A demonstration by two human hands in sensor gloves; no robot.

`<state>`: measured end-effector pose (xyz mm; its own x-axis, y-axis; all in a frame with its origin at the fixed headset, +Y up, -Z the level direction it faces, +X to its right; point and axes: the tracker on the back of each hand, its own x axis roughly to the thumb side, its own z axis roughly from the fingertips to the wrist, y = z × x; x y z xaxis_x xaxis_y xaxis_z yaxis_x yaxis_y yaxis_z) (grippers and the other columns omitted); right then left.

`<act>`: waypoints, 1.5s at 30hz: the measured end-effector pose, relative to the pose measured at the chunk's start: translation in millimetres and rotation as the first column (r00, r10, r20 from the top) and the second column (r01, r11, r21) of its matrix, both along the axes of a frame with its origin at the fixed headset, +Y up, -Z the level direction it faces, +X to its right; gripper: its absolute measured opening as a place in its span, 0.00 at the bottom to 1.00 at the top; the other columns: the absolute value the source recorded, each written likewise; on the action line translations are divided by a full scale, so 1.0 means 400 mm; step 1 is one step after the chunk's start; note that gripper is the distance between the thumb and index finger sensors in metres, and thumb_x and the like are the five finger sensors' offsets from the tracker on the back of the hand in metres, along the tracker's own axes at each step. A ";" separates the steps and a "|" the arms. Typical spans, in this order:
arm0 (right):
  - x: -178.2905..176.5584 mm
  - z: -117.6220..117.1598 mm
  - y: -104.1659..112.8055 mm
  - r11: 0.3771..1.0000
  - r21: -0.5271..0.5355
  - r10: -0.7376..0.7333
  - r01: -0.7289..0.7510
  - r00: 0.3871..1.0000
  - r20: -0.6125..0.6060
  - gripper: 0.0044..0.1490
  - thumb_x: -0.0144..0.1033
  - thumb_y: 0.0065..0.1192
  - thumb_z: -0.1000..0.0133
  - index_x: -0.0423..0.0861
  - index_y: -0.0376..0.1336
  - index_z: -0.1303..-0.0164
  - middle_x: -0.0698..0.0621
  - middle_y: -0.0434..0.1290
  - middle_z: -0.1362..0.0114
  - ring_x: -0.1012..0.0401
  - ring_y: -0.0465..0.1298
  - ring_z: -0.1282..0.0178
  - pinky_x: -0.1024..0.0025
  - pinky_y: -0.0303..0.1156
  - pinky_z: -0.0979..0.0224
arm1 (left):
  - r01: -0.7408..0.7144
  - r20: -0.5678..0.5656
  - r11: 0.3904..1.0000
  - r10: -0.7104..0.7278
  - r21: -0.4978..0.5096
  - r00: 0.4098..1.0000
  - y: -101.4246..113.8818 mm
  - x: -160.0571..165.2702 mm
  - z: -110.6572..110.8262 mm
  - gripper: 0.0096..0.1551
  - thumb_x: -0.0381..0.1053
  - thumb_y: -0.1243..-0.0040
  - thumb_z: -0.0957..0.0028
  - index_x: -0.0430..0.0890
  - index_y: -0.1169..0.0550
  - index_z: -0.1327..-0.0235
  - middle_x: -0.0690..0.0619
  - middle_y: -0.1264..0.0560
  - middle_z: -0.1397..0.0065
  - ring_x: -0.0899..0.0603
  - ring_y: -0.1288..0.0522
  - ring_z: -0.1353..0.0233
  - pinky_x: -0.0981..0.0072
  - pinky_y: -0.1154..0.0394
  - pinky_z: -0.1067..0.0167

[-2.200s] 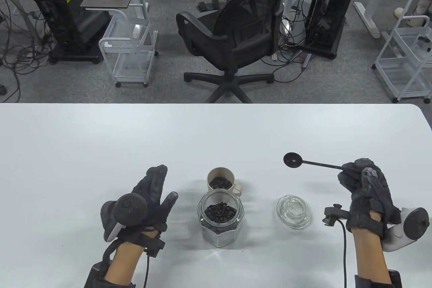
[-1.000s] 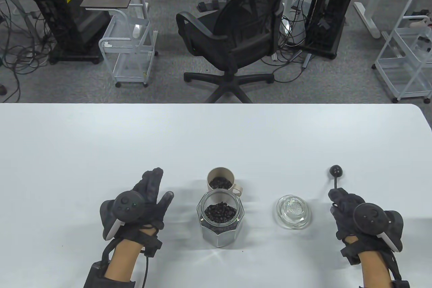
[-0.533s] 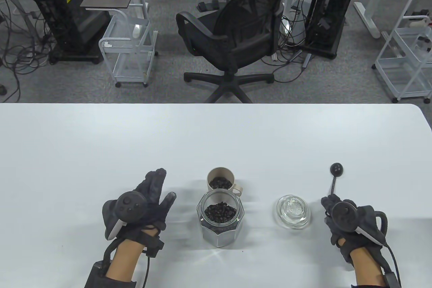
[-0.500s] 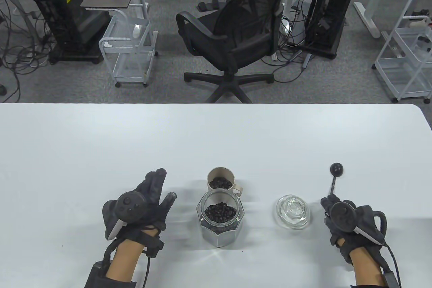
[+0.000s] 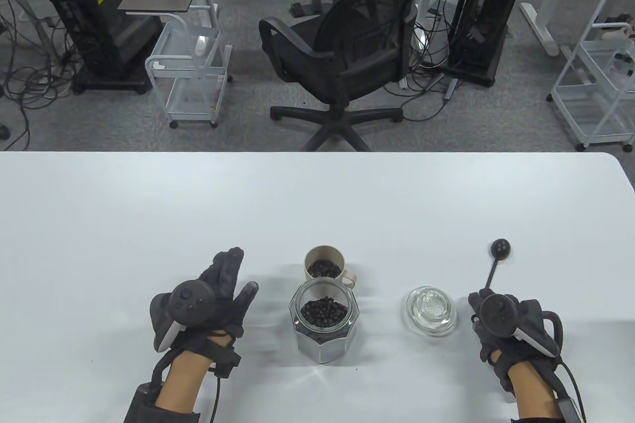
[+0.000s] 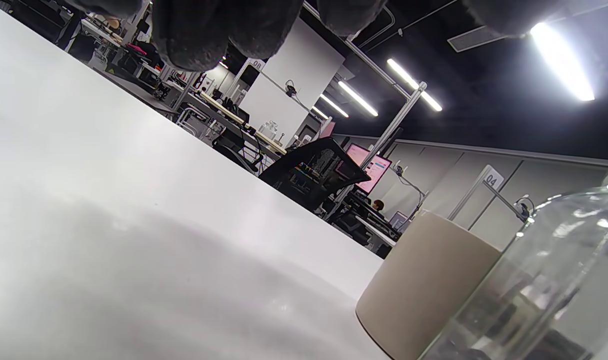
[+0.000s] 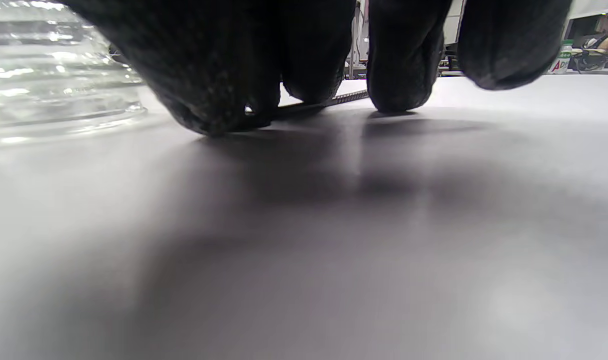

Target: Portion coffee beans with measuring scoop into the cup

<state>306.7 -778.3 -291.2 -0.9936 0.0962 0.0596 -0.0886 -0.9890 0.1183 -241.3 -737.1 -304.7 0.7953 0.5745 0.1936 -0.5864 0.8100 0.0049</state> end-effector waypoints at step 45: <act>-0.183 0.015 0.061 0.954 0.226 -0.160 0.196 0.973 -0.167 0.42 0.49 0.60 0.44 0.50 0.53 0.20 0.33 0.55 0.20 0.28 0.64 0.25 0.27 0.61 0.35 | 0.008 0.007 1.000 -0.008 -0.008 1.000 0.002 0.001 -0.003 0.50 0.76 0.58 0.49 0.52 0.47 0.17 0.38 0.45 0.14 0.23 0.39 0.20 0.23 0.46 0.31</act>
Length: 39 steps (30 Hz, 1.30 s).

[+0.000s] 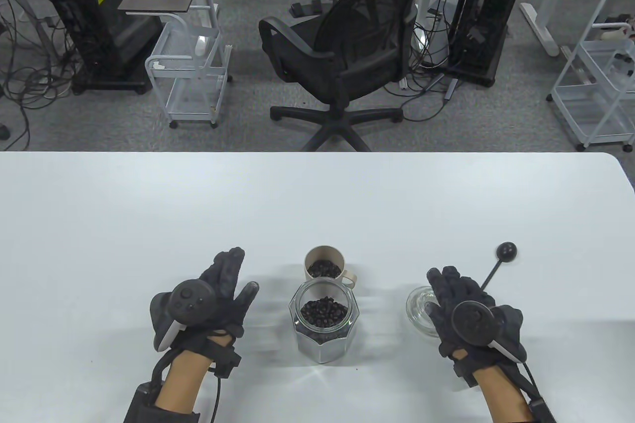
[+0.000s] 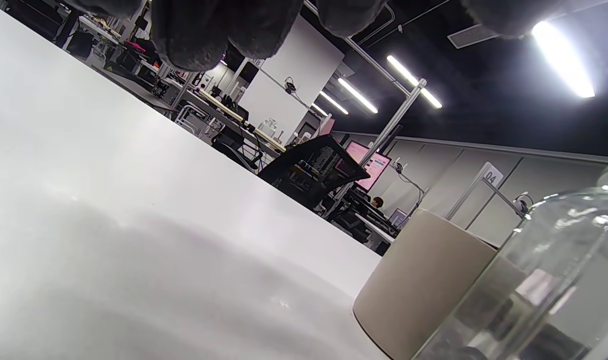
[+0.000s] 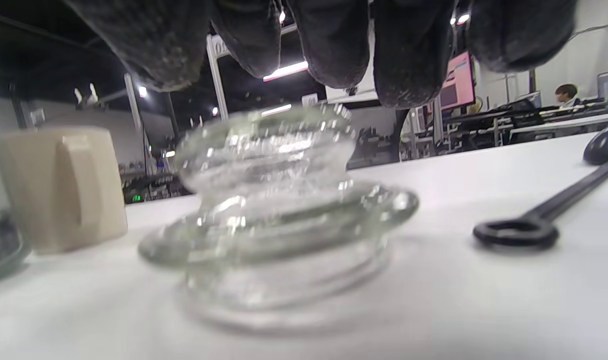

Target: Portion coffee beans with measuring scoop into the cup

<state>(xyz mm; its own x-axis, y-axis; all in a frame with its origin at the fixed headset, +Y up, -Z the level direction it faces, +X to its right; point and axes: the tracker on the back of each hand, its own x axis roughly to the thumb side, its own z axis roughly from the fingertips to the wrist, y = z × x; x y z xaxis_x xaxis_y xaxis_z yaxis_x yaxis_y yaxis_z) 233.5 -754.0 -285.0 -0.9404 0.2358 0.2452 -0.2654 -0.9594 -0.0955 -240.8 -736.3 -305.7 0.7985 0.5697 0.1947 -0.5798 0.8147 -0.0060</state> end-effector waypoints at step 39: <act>-0.001 -0.012 -0.016 0.995 0.017 -0.094 0.094 0.996 0.008 0.47 0.50 0.71 0.50 0.42 0.57 0.23 0.26 0.62 0.28 0.31 0.73 0.45 0.40 0.70 0.43 | -0.015 0.007 1.000 0.015 -0.004 1.000 0.003 0.003 0.003 0.50 0.76 0.58 0.49 0.51 0.46 0.17 0.37 0.45 0.14 0.23 0.39 0.20 0.23 0.46 0.31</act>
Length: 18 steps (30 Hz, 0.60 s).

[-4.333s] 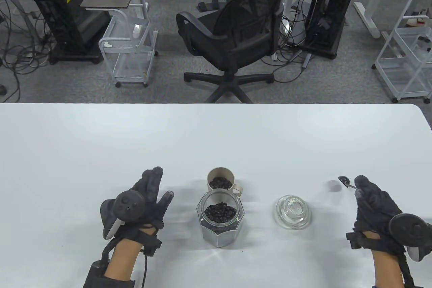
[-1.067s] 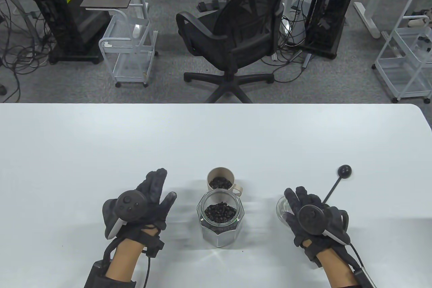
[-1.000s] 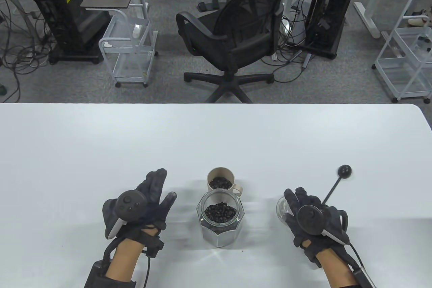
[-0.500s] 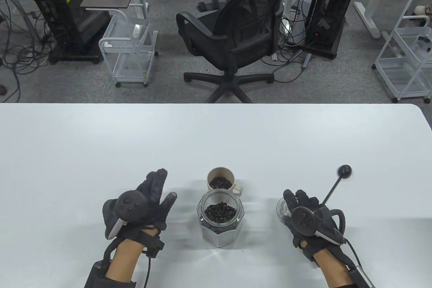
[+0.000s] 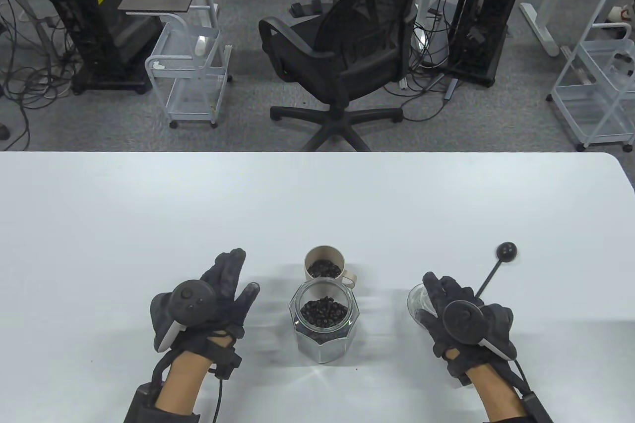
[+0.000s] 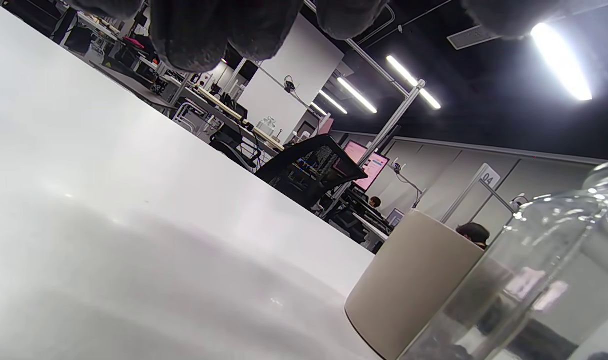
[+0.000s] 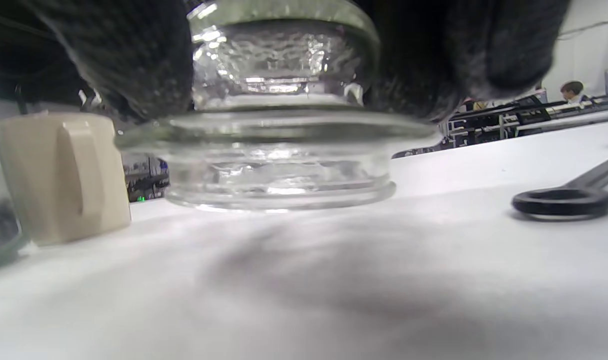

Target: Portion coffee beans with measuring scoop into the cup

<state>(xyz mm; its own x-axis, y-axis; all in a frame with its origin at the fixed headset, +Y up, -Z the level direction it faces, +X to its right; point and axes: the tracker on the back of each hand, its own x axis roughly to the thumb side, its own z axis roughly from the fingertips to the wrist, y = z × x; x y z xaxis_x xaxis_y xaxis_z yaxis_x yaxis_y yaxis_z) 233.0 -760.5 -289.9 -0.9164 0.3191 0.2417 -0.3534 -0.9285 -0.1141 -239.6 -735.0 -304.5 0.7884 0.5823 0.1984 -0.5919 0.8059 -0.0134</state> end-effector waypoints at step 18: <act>0.091 0.011 0.015 0.722 -0.007 -0.683 0.692 0.714 0.153 0.47 0.51 0.70 0.48 0.42 0.56 0.23 0.26 0.61 0.28 0.31 0.72 0.45 0.40 0.70 0.44 | 0.010 0.000 1.000 -0.010 -0.007 1.000 -0.001 0.000 -0.001 0.50 0.76 0.58 0.49 0.51 0.46 0.17 0.37 0.44 0.15 0.23 0.39 0.20 0.22 0.46 0.31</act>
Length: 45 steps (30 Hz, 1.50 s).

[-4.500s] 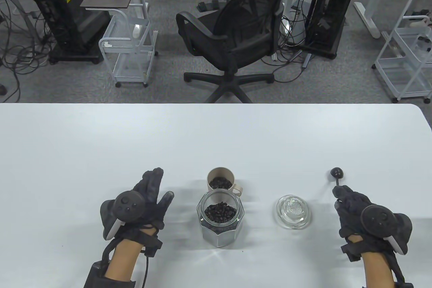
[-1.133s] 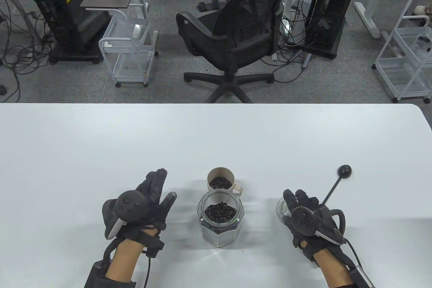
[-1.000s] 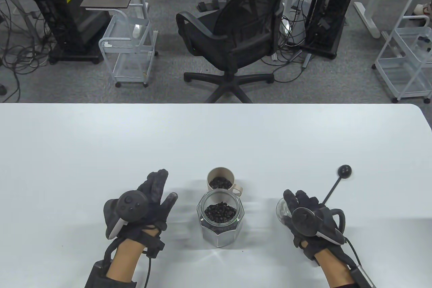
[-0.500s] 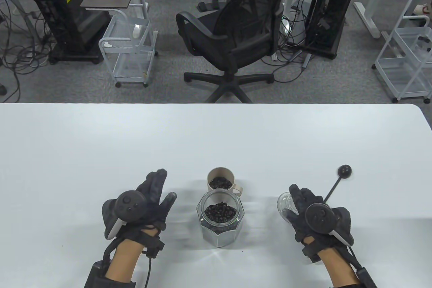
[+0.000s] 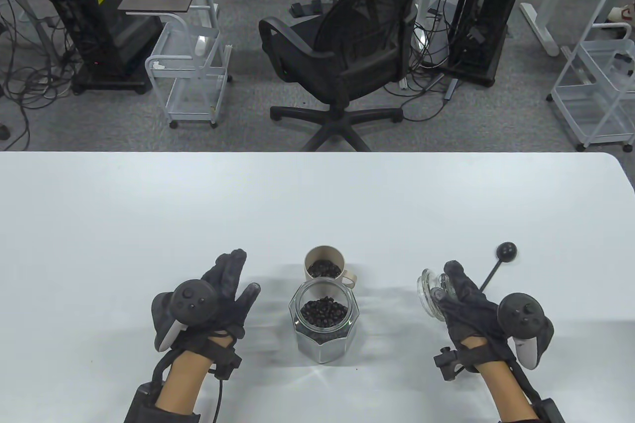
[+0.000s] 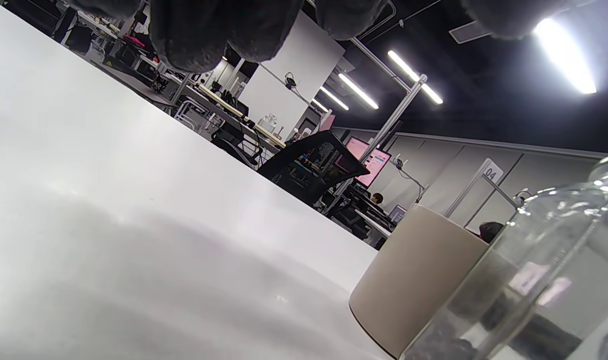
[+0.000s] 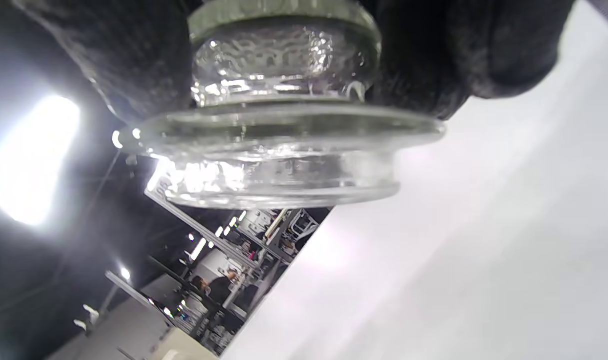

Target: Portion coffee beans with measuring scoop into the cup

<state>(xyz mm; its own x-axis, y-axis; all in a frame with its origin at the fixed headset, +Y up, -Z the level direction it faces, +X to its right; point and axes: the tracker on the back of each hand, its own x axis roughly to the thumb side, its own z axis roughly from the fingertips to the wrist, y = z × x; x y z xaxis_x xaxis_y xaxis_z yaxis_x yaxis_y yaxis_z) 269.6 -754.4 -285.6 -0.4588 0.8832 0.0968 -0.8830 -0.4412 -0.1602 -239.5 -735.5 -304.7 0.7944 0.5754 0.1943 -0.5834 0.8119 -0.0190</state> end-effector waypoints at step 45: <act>-0.514 0.075 0.256 0.513 0.772 0.714 -0.376 0.686 -0.141 0.45 0.53 0.74 0.49 0.42 0.63 0.27 0.29 0.68 0.29 0.33 0.76 0.46 0.40 0.73 0.44 | 0.004 0.010 1.000 -0.003 -0.013 1.000 0.003 0.003 0.000 0.50 0.75 0.58 0.49 0.50 0.44 0.17 0.37 0.44 0.15 0.22 0.39 0.20 0.22 0.46 0.32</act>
